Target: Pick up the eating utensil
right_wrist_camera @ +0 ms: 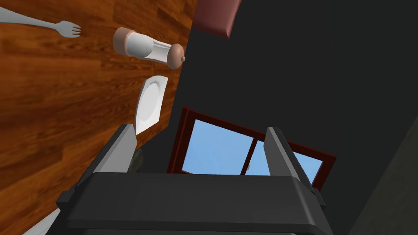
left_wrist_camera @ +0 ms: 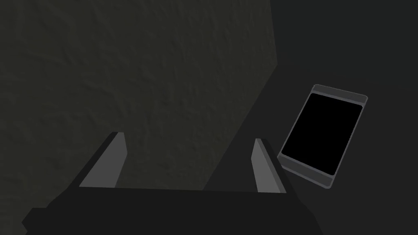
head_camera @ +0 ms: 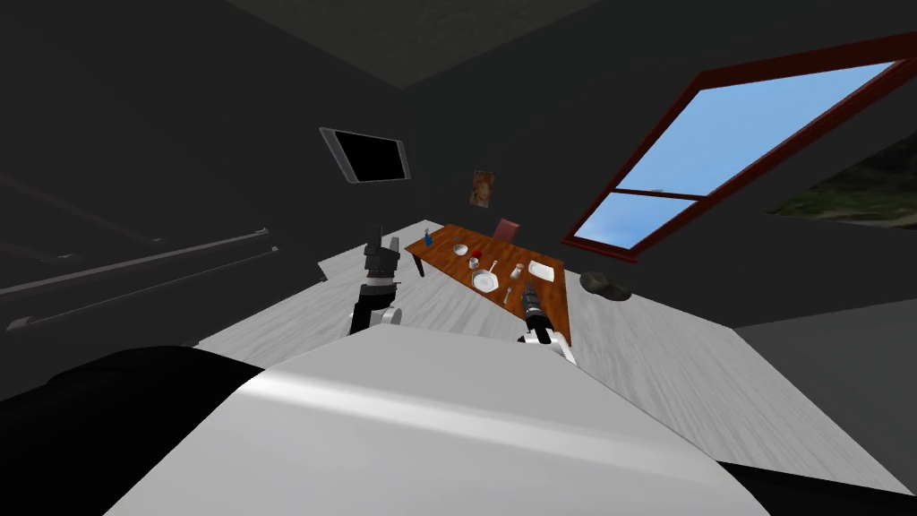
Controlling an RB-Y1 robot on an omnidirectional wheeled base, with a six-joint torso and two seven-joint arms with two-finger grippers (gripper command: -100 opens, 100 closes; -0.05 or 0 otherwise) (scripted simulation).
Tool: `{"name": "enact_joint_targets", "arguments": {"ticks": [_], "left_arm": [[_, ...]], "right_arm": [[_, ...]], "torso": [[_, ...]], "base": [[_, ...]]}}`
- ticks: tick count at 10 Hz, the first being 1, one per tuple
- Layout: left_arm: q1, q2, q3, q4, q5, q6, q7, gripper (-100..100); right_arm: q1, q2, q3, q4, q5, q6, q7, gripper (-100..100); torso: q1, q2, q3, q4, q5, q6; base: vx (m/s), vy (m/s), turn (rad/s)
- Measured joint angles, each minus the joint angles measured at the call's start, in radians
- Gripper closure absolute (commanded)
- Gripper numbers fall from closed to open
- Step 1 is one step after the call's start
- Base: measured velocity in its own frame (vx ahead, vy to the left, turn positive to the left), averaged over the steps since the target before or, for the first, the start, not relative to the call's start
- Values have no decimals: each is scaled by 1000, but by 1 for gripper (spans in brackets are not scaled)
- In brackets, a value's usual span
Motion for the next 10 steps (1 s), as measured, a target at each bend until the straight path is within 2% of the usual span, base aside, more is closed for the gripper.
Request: {"name": "enact_joint_targets", "arguments": {"ticks": [2, 4, 5, 7, 9, 10], "left_arm": [[0, 0, 0, 0, 0, 0, 0, 0], [0, 0, 0, 0, 0, 0, 0, 0], [0, 0, 0, 0, 0, 0, 0, 0], [0, 0, 0, 0, 0, 0, 0, 0], [0, 0, 0, 0, 0, 0, 0, 0], [0, 0, 0, 0, 0, 0, 0, 0]], "right_arm": [[-14, -1, -4, 42, 43, 54, -25, -100], [-19, -6, -19, 92, 83, 84, -53, -100], [-34, 1, -25, 124, 104, 98, -62, -100], [-47, 7, -38, 187, 141, 113, -75, -100], [-60, -1, -43, 238, 178, 157, -101, -100], [-61, -7, -40, 253, 186, 183, -112, -100]], "torso": [[0, -1, 0, 0, 0, 0], [-1, -1, -1, 0, 0, 0], [0, -1, -1, 0, 0, 1], [2, -2, -1, 0, 0, 0], [1, -3, -2, -1, 0, 1], [0, -3, -2, -1, 0, 1]], "base": [[-25, -44, 253], [-30, -54, 236], [-11, -14, -26], [-12, -22, 259], [-5, -38, 236], [-2, -23, 13]]}}
